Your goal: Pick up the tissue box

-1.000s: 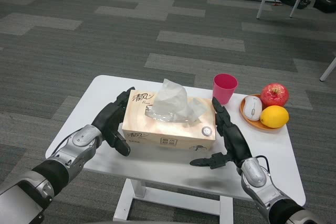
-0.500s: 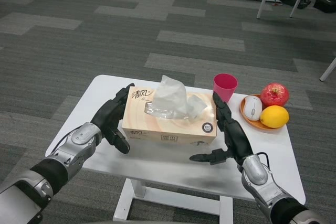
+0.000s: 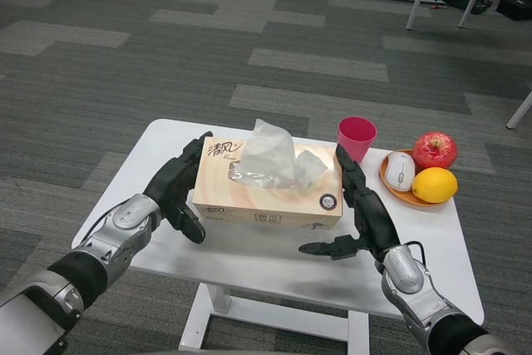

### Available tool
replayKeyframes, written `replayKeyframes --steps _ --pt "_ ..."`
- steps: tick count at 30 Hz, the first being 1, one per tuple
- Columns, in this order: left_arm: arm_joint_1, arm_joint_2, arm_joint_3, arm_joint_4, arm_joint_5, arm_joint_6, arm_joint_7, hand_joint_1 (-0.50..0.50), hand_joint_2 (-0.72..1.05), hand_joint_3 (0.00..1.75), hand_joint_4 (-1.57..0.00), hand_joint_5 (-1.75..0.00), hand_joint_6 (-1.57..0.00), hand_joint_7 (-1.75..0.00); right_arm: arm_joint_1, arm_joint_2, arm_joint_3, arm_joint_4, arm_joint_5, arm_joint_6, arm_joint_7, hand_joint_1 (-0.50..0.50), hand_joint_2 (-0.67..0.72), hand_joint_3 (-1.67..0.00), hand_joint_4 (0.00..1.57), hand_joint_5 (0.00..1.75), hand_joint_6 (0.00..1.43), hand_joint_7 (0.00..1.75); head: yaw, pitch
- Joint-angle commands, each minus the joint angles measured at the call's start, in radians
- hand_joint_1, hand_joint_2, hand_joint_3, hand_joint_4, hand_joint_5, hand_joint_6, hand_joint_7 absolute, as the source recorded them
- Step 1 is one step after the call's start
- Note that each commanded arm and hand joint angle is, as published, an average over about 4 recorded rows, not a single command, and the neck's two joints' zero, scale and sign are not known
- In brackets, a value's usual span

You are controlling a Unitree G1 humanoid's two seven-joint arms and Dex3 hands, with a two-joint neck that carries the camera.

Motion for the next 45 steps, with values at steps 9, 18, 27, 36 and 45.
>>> replayKeyframes --steps 9,18,27,36,45 --pt "0.001 -0.013 -0.014 -0.056 0.004 -0.007 -0.018 0.50 -0.64 0.00 0.00 -0.05 0.00 0.00 -0.007 0.014 0.016 -0.060 -0.015 -0.016 0.015 -0.17 -0.29 -0.32 0.06 0.10 0.00 0.07 0.002 0.006" --pt "0.001 -0.011 -0.013 -0.064 0.002 -0.005 -0.019 0.50 -0.64 0.00 0.00 -0.05 0.00 0.00 -0.007 0.013 0.016 -0.074 -0.015 -0.015 0.011 -0.17 -0.29 -0.32 0.06 0.10 0.00 0.07 0.002 0.006" --pt "0.001 -0.011 -0.011 -0.071 0.002 -0.003 -0.019 0.50 -0.64 0.00 0.00 0.00 0.00 0.00 -0.007 0.012 0.017 -0.084 -0.015 -0.015 0.009 -0.07 -0.35 -0.34 0.09 0.10 0.00 0.07 0.003 0.010" --pt "0.002 -0.011 -0.011 -0.071 0.002 -0.002 -0.019 0.50 -0.68 0.02 0.00 0.00 0.00 0.00 -0.005 0.012 0.017 -0.093 -0.015 -0.015 0.004 0.00 -0.45 -0.40 0.13 0.10 0.00 0.07 0.003 0.009" --pt "0.002 -0.011 -0.011 -0.072 0.002 0.000 -0.019 0.50 -0.64 0.00 0.00 -0.05 0.00 0.00 -0.002 0.011 0.017 -0.104 -0.015 -0.016 -0.003 0.00 -0.54 -0.40 0.14 0.10 0.00 0.07 0.000 0.009"
